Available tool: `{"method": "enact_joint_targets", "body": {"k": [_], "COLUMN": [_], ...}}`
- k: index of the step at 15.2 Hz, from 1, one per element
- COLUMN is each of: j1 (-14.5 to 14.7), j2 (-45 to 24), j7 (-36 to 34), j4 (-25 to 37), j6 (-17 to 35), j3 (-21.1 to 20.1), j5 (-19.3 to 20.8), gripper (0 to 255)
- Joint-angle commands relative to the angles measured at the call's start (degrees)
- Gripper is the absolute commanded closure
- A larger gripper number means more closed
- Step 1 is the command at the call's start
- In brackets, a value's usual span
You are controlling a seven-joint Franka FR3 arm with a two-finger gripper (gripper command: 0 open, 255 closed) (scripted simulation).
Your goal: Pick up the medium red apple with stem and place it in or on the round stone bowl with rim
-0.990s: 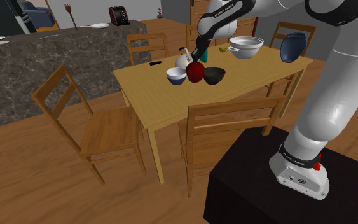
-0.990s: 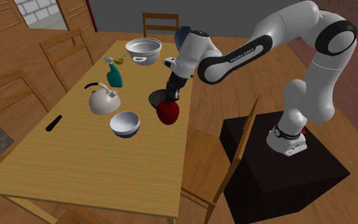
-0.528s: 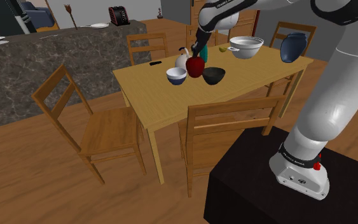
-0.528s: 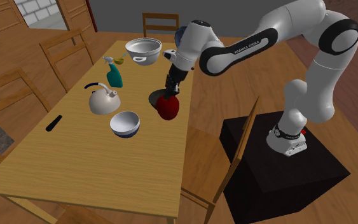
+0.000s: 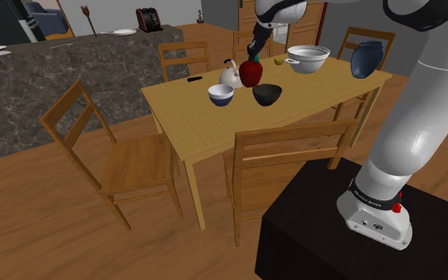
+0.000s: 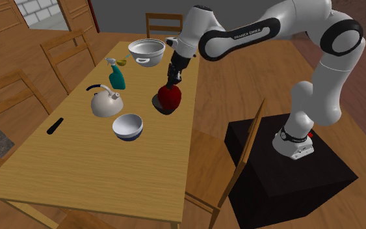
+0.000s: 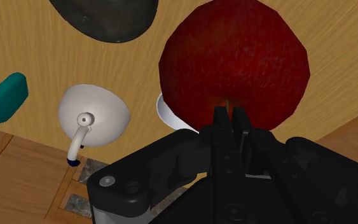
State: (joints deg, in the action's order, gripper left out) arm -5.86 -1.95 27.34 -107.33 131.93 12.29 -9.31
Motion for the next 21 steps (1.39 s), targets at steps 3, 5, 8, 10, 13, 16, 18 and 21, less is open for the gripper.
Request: {"method": "enact_joint_targets", "body": {"k": [3,5,8,10,13,16,18,21], "j1": [-2.8,-4.4,-7.0,-9.0,-12.4,-12.9,-12.7,-12.6], "j2": [-3.1,-4.9,-8.0,-10.6,-15.0,-15.6,-15.5,-15.3], "j7": [5.8,8.4,12.1,14.4,17.5,18.3,18.7,19.4], "j4": [6.1,9.6,15.6,20.1,28.0,27.7,26.0,23.5], "j6": [-4.0,-6.3,-10.0,-12.7,-17.2,-16.5,-14.9,-12.6], "j3": [2.2,3.2,4.5,5.2,6.1,6.1,6.0,5.9], "j5": [-3.0,-4.4,-6.7,-8.3,-10.7,-11.2,-11.3,-11.6], "gripper": [255,255,255,255,255,255,255,255]}}
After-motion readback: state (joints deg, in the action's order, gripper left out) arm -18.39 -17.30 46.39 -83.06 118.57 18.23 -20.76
